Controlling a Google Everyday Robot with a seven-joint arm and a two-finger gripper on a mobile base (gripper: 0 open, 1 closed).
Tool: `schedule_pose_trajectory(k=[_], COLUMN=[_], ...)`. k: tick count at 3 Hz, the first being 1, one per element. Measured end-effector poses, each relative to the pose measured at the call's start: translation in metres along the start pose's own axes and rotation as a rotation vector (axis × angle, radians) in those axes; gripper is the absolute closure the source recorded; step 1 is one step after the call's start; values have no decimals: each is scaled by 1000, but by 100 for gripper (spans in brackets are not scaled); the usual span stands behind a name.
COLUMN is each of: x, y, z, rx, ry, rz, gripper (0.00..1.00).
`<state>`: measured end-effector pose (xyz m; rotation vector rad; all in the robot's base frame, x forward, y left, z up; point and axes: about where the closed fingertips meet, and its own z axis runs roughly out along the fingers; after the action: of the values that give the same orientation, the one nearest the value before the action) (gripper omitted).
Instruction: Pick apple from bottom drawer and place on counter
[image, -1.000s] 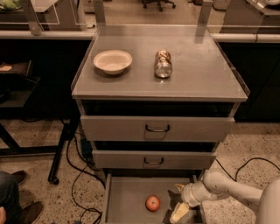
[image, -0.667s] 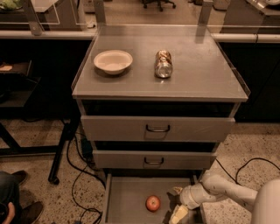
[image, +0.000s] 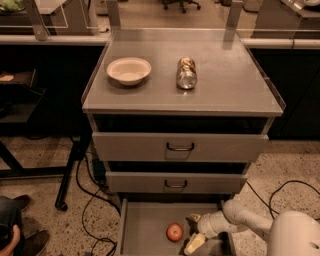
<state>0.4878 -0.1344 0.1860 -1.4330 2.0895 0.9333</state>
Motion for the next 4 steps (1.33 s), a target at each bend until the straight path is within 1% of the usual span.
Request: schedule_pose_trajectory(k=[1, 2, 3, 4], x=[0, -16, -14, 0], y=[-3, -27, -25, -9], z=[10, 37, 38, 54], rx=[-21, -51, -47, -7], ry=[-28, -64, -62, -50], rz=[-1, -16, -16, -19], gripper=[0, 0, 0, 0])
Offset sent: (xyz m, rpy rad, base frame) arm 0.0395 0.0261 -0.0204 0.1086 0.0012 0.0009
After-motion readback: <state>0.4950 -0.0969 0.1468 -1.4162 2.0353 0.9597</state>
